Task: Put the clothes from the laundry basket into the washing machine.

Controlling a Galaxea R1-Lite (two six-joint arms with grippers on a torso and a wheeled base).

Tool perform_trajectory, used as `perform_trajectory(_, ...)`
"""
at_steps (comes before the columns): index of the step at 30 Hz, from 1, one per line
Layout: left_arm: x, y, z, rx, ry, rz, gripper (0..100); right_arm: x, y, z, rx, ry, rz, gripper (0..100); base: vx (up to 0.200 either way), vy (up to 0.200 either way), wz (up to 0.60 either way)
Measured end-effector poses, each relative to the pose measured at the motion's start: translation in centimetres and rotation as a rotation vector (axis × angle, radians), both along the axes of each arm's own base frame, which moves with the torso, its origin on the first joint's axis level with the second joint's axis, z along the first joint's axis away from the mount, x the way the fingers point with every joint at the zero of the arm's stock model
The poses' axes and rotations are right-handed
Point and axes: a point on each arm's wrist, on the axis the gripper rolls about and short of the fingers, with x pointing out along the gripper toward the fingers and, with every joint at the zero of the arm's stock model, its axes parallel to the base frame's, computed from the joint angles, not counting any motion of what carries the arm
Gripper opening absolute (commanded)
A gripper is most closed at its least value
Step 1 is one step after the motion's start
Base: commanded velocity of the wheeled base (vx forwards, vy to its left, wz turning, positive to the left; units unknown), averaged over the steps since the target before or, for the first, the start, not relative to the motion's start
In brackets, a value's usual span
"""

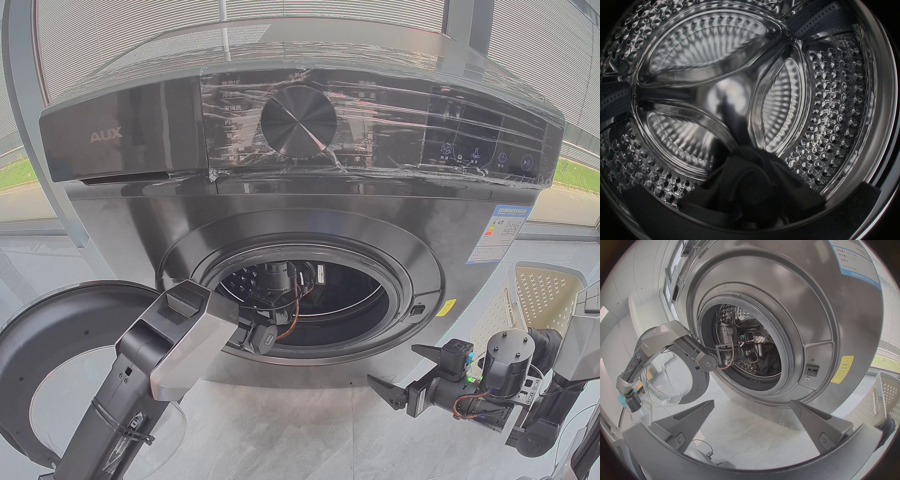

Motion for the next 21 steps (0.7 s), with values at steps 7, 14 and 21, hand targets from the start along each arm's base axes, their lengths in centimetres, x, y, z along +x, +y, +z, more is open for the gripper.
perform_trajectory(7, -0.7, -0.2, -0.9, 0.016, 0.037, -0.009, 100, 0.0, 0.0, 0.0, 0.0, 0.0, 0.0, 100, 0.0, 0.0, 0.0)
perform_trajectory(14, -3.1, -0.7, -2.1, 0.067, 0.119, -0.041, 100, 0.0, 0.0, 0.0, 0.0, 0.0, 0.0, 100, 0.0, 0.0, 0.0)
perform_trajectory(21, -8.0, -1.1, -2.6, 0.14, 0.223, -0.101, 100, 0.0, 0.0, 0.0, 0.0, 0.0, 0.0, 100, 0.0, 0.0, 0.0)
